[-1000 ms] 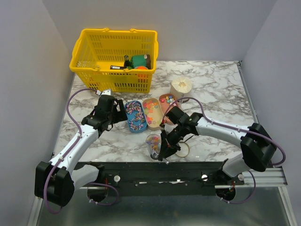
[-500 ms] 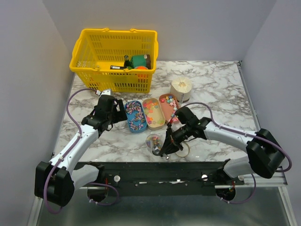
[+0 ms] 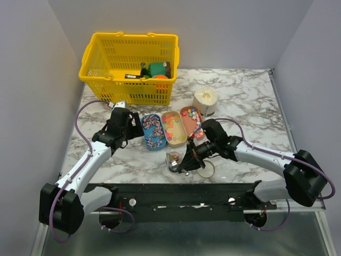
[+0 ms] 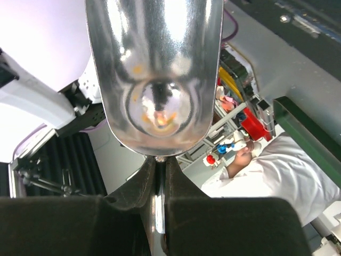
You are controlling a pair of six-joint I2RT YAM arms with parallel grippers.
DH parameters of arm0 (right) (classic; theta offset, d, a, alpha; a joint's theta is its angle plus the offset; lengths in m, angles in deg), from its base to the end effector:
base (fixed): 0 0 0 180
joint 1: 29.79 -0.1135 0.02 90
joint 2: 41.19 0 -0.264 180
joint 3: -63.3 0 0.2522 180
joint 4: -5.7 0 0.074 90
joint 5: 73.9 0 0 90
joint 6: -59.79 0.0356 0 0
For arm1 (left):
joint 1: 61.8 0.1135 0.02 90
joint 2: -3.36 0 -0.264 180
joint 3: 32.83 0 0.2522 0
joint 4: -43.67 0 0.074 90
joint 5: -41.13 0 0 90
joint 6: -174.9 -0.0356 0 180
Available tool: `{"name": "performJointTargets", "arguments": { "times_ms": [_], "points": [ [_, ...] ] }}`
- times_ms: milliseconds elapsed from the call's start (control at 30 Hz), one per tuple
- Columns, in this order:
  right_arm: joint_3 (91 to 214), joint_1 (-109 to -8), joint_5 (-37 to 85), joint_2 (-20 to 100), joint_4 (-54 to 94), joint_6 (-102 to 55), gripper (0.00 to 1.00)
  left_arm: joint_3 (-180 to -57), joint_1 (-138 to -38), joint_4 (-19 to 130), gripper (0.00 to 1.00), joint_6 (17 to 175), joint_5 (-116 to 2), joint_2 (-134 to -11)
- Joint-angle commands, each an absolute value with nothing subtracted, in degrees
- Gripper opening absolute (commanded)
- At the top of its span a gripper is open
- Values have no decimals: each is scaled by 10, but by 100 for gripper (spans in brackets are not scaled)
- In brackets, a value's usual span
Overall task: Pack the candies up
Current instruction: Place the fake candies in the packing bottle.
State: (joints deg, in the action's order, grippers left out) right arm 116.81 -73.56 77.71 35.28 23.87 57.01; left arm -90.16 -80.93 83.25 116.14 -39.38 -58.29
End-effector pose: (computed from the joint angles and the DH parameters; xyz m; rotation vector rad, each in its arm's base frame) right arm 0.1653 0.2017 0.2120 -0.2488 -2.1614 -1.3875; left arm 0.2143 -0.0681 0.2512 -0.3284 2.3139 -0.2475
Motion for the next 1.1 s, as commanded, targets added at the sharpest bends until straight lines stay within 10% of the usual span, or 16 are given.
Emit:
{"name": "performJointTargets", "arguments": {
  "times_ms": [0, 467, 1067],
  "points": [
    [1164, -734, 804, 340, 208, 587, 1, -897, -807, 827, 99, 1159, -378, -572],
    [1486, -743, 571, 474, 687, 125, 1, -940, -807, 797, 99, 1128, -539, -566],
    [1704, -821, 414, 573, 791, 23, 1, -936, -814, 765, 93, 1150, -675, -611]
  ]
}}
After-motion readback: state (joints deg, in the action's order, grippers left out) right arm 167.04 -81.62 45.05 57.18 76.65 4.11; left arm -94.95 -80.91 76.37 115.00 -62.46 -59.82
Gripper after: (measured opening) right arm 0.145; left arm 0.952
